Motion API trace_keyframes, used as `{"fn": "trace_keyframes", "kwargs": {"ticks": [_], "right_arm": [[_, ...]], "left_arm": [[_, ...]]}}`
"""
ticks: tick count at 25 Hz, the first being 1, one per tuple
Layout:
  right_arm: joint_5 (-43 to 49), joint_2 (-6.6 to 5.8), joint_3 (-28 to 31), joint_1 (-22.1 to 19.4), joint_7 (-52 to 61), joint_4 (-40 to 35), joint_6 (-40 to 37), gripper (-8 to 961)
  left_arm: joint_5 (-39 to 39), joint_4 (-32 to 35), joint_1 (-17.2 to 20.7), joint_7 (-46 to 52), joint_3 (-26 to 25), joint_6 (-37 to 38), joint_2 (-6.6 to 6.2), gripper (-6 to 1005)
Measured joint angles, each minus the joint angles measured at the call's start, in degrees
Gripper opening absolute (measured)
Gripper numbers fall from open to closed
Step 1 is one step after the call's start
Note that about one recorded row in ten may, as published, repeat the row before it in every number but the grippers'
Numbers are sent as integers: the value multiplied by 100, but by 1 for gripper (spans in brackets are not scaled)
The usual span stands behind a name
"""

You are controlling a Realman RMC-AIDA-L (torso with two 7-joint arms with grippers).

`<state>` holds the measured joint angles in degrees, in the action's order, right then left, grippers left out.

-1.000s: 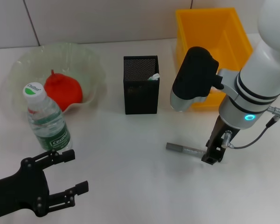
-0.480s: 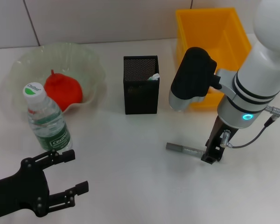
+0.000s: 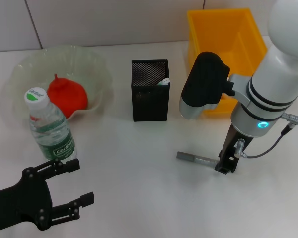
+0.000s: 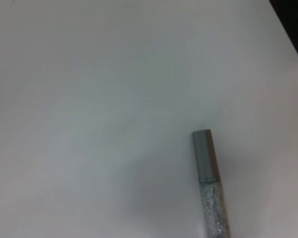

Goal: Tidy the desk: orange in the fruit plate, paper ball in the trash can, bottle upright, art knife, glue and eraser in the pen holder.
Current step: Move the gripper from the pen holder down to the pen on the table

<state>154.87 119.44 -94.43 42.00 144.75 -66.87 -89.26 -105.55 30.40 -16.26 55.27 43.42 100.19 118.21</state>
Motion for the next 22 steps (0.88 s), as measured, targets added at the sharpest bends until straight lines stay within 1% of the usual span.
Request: {"fn": "trace_keyframes", "kwargs": {"ticks": [6, 11, 22], "right_arm": [[0, 0, -26, 7, 0, 1, -1, 300], [0, 0, -217, 20, 0, 74, 24, 302], [-12, -9, -232, 44, -71, 89, -14, 229]], "left_arm": [[0, 1, 0, 7, 0, 5, 0, 802], [0, 1, 0, 15, 0, 6, 0, 802], [0, -17, 5, -4, 0, -4, 0, 802]]}}
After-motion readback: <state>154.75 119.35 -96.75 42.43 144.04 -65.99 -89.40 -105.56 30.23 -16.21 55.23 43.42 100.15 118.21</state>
